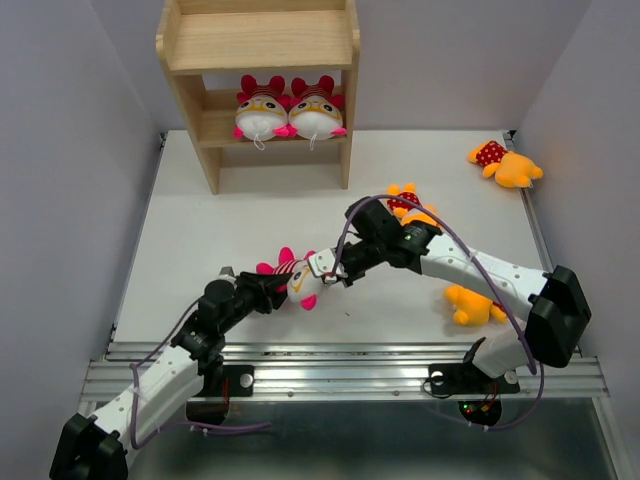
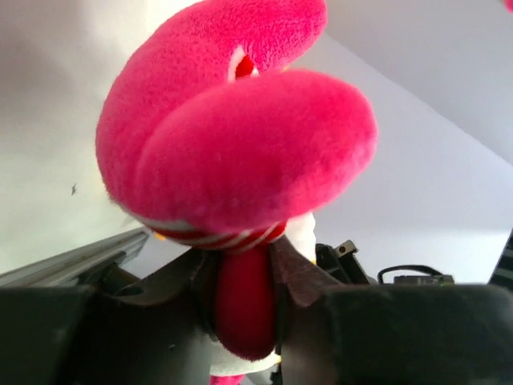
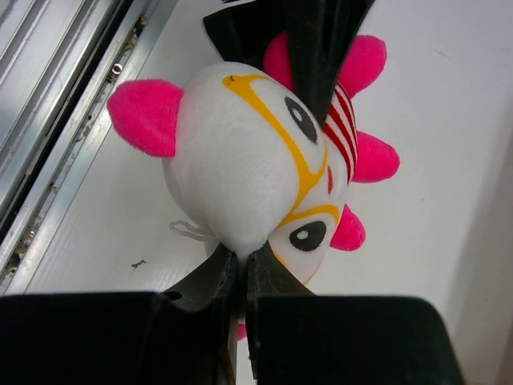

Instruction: Place and organize the stuffed toys onto the shelf

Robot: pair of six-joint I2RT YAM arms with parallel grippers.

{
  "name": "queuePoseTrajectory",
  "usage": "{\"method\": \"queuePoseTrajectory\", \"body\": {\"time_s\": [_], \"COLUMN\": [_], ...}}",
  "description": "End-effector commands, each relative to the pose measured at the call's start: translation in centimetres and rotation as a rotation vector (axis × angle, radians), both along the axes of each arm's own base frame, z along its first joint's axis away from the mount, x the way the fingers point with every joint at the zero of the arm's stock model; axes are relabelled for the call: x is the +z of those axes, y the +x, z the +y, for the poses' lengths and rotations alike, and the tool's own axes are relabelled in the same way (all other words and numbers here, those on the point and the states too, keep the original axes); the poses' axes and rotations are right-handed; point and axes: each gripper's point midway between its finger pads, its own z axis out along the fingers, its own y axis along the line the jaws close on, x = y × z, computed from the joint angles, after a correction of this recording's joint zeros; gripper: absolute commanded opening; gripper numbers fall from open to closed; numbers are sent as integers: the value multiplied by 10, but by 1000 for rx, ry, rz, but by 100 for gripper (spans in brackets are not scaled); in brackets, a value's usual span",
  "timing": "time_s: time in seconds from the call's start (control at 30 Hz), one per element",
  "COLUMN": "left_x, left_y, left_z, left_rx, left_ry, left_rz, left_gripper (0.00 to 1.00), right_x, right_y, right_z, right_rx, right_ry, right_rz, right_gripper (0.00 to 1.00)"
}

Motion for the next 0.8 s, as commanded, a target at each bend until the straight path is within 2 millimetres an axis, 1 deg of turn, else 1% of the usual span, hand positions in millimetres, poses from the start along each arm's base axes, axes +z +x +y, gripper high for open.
{"method": "queuePoseTrajectory", "body": {"time_s": [0.0,0.03,0.07,0.1,0.13,0.17,0.2,0.23,0.27,0.3,0.33,0.37,0.4,0.43,0.47,0.5,0.53,0.57,0.6,0.63,0.7,0.73,0.77], "left_x": [29,41,31,31,50,38,56,45,48,49,58,60,68,68,63,63,71,63,62,63,60,62,63], "left_y": [9,12,12,12,14,13,12,8,6,5,0,-3,-5,-6,-8,-9,-9,-6,-5,-2,0,3,4], "left_z": [10,18,24,29,42,51,64,71,78,84,94,99,104,107,110,111,112,112,112,113,116,117,118], "left_rx": [61,99,117,137,203,220,282,284,303,319,352,358,374,371,357,336,325,295,273,236,195,168,161], "left_ry": [16,46,105,142,153,248,263,337,363,394,411,448,472,504,550,613,647,714,759,844,929,990,1009], "left_rz": [-198,-279,-261,-272,-332,-319,-371,-350,-360,-365,-386,-400,-409,-400,-382,-399,-404,-366,-358,-352,-331,-327,-326], "left_gripper": [73,83,99,99,99,99,99,99,99,99,99,99,99,99,99,99,99,99,99,99,99,99,99], "right_x": [29,31,43,49,54,69,75,81,93,99,105,107,125,133,141,149,166,174,181,197,212,227,234], "right_y": [13,23,30,35,44,51,58,62,68,72,77,82,87,91,94,96,101,104,107,114,122,132,137], "right_z": [14,13,16,16,16,20,20,21,26,28,30,34,38,42,46,50,57,61,66,73,81,87,91], "right_rx": [-103,-158,-214,-242,-284,-311,-341,-359,-373,-381,-398,-407,-416,-423,-428,-426,-425,-429,-428,-433,-451,-473,-482], "right_ry": [46,34,49,54,51,76,80,89,110,121,129,132,171,188,210,229,269,293,312,352,398,441,463], "right_rz": [16,4,12,7,-13,-25,-43,-43,-61,-68,-82,-81,-104,-108,-110,-115,-130,-129,-132,-153,-160,-180,-191], "right_gripper": [1,1,1,1,1,1,1,1,1,1,1,1,1,1,1,1,1,1,1,1,1,1,1]}}
